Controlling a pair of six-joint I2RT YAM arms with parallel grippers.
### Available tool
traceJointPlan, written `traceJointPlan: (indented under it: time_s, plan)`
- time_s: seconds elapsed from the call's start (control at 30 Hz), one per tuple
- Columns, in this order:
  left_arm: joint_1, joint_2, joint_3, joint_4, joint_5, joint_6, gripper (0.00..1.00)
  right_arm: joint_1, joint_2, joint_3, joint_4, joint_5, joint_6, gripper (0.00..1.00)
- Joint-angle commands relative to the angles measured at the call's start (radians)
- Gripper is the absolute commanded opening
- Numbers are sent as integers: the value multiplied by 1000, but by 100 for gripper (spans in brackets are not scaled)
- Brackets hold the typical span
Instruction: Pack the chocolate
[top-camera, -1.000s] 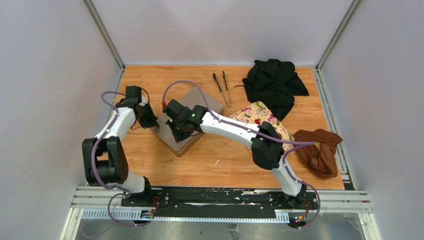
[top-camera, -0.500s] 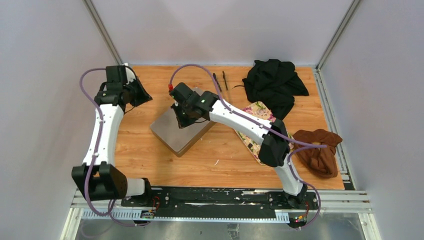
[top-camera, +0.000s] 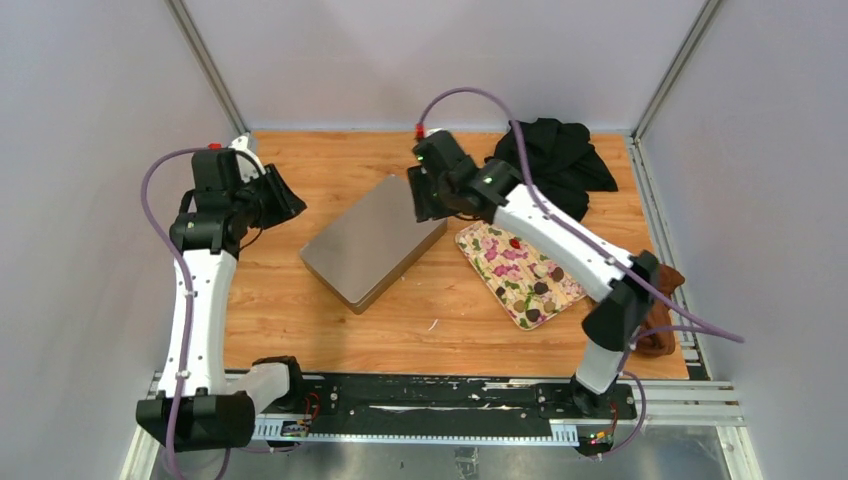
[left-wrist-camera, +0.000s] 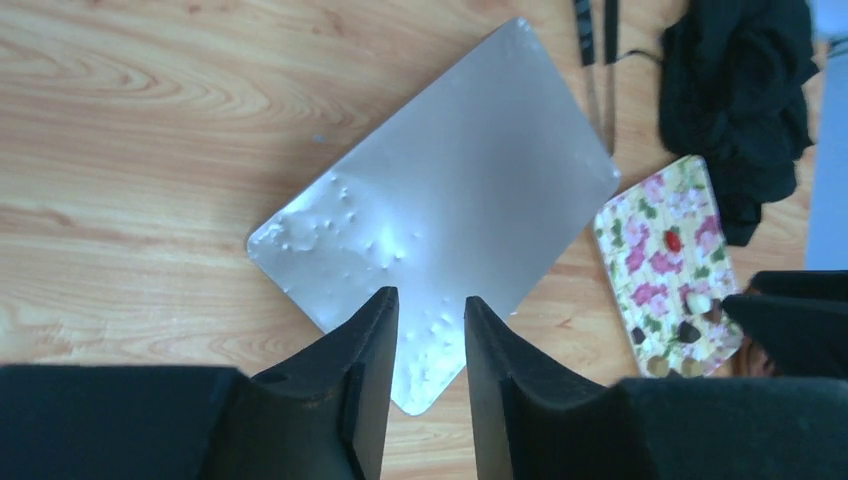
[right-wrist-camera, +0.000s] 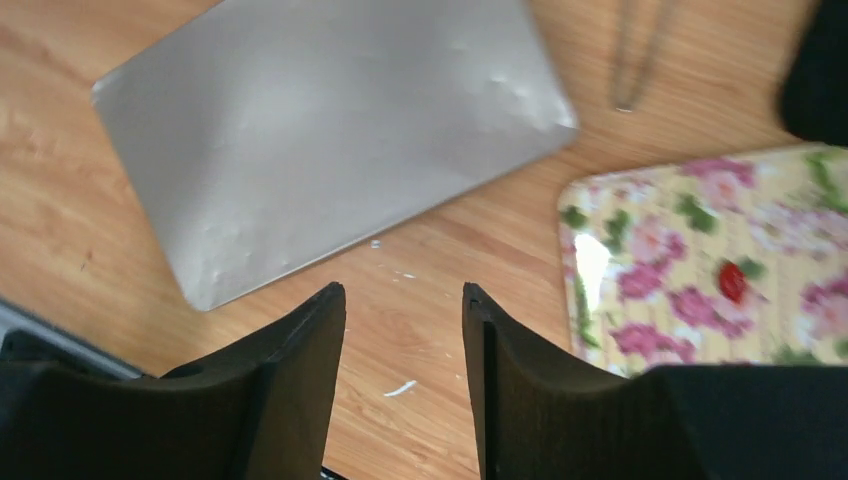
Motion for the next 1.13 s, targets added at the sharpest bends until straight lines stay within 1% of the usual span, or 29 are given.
traceJointPlan:
  time_s: [0.0,0.03,0.07,0.13,0.17,0.23,0.27,0.3,0.4,0.43,0.47,0.5,0.57,0.63,0.83,1.1]
  plan:
    - [-1,-65,22,-21,24,33,44,-61,-221,-94,-18,226,-47,58]
    - [-2,-69,19,-21,21,31,46,-75,-249,-112,-19,262,-58,61]
    - [-1,-81,17,-21,10,29,52,-85,-301,-130,-22,305,-68,62]
    - [-1,-99,19,-21,-6,31,58,-103,-375,-161,-24,386,-81,63]
    - [-1,-108,19,-21,-17,28,62,-110,-411,-176,-24,433,-80,63]
    - [-1,-123,15,-10,-14,30,65,-118,-486,-207,-24,526,-71,64]
    - [-1,-135,1,12,-1,30,75,-122,-520,-221,-24,566,-62,65]
    - [-1,-148,-22,58,7,17,80,-127,-556,-237,-23,607,-54,65]
    - [-2,-187,-67,156,43,-20,83,-133,-653,-275,-21,723,-36,66]
    - [-2,-192,-65,166,46,-29,91,-133,-679,-286,-20,758,-34,67]
    - [-2,-195,-58,168,45,-29,93,-134,-709,-299,-21,796,-32,68]
    - [-1,-197,-51,167,42,-22,93,-133,-736,-315,-21,830,-27,73]
    - [-1,-202,-43,166,31,-9,94,-133,-789,-352,-20,901,-12,76]
    - [-1,-211,-47,168,21,-5,94,-134,-832,-372,-17,925,-10,78]
    - [-1,-222,-70,196,14,-31,94,-134,-890,-404,-17,956,-36,78]
    - [-1,-234,-86,204,4,-36,93,-135,-872,-409,-17,943,-44,79]
